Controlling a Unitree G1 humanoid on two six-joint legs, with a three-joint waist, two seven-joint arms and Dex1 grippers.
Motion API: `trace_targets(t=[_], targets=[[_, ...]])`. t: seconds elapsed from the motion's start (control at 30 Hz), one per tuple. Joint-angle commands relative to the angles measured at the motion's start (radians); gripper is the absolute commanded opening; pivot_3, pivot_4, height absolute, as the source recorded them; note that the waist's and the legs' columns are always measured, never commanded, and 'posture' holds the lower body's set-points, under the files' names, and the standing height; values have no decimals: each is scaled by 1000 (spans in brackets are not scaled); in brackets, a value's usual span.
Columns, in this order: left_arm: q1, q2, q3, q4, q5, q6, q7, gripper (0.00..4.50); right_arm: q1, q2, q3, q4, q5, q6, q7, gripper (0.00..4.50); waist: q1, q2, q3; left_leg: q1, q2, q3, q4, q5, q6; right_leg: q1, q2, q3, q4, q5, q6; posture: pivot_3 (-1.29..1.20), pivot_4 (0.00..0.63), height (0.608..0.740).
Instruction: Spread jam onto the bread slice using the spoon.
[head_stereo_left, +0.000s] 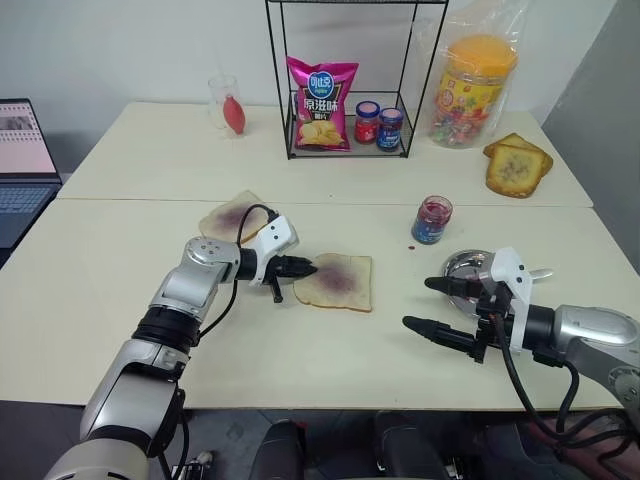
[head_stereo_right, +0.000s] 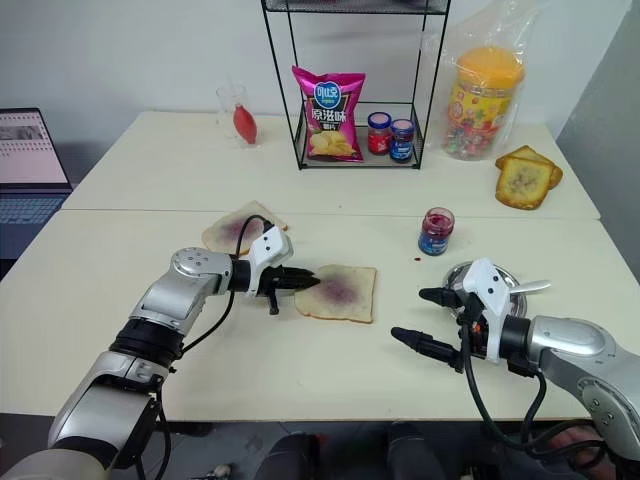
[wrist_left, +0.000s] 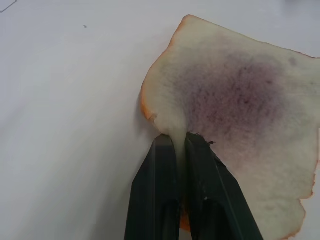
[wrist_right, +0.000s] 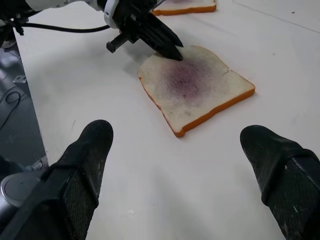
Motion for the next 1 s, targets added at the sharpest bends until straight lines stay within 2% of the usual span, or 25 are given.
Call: trace_targets(t=[0.03, 0.17, 0.3, 0.33, 0.4, 0.53, 0.63, 0.7, 0.83, 1.0], targets=[[-3, -5, 29, -15, -20, -6, -22, 675, -12, 10, -17, -26, 2, -19, -8, 4500, 0, 0, 0, 0, 0, 0, 0, 0, 0, 0, 0, 0, 0, 0, 0, 0, 150, 740], [10, 22, 44, -26, -14, 0, -33, 1586, 13, 4, -47, -27, 5, -15, -5, 4500, 0, 0, 0, 0, 0, 0, 0, 0, 0, 0, 0, 0, 0, 0, 0, 0, 150, 740], [22, 73, 71, -58, -10, 1, -24, 2285, 53, 11, -104, -29, 21, -5, -26, 4500, 0, 0, 0, 0, 0, 0, 0, 0, 0, 0, 0, 0, 0, 0, 0, 0, 150, 740], [33, 90, 75, -78, -12, 0, -31, 2601, 67, 14, -122, -31, 29, 1, -34, 4500, 0, 0, 0, 0, 0, 0, 0, 0, 0, 0, 0, 0, 0, 0, 0, 0, 150, 740], [59, 130, 82, -125, -6, -17, -44, 2896, 119, 17, -176, -39, 41, 10, -44, 4500, -1, 0, 0, 0, 0, 0, 0, 0, 0, 0, 0, 0, 0, 0, 0, 0, 150, 740], [75, 174, 102, -194, -18, -13, -54, 3852, 216, 29, -291, -48, 83, 28, -71, 4500, 3, 0, 0, 0, 0, 0, 0, 0, 0, 1, 0, 0, 0, 0, 0, 0, 150, 740], [64, 174, 131, -304, -86, 50, -76, 4432, 325, 74, -444, -39, 182, 61, -107, 4500, 10, 0, 0, 0, 0, 0, 1, 0, 0, 2, -1, 0, 0, 0, 0, 0, 150, 740], [57, 151, 126, -399, -138, 116, -83, 4477, 370, 131, -540, 17, 305, 83, -169, 4500, 22, -1, 0, 1, 0, -1, 1, 0, 0, 2, -1, -1, 0, 0, 0, 0, 150, 740], [65, 110, 108, -519, -189, 180, -73, 4477, 413, 176, -603, 96, 358, 91, -227, 4500, 21, 0, -1, 2, 0, 1, 1, 0, 0, 5, -1, 0, -1, 0, 0, 0, 150, 740], [45, -62, 71, -593, -223, 207, 40, 4477, 254, 291, -619, 351, 448, 68, -469, 4500, 7, 0, -1, 12, 0, 2, -1, 0, 0, 11, -1, 2, -1, -1, -1, 0, 150, 740]])
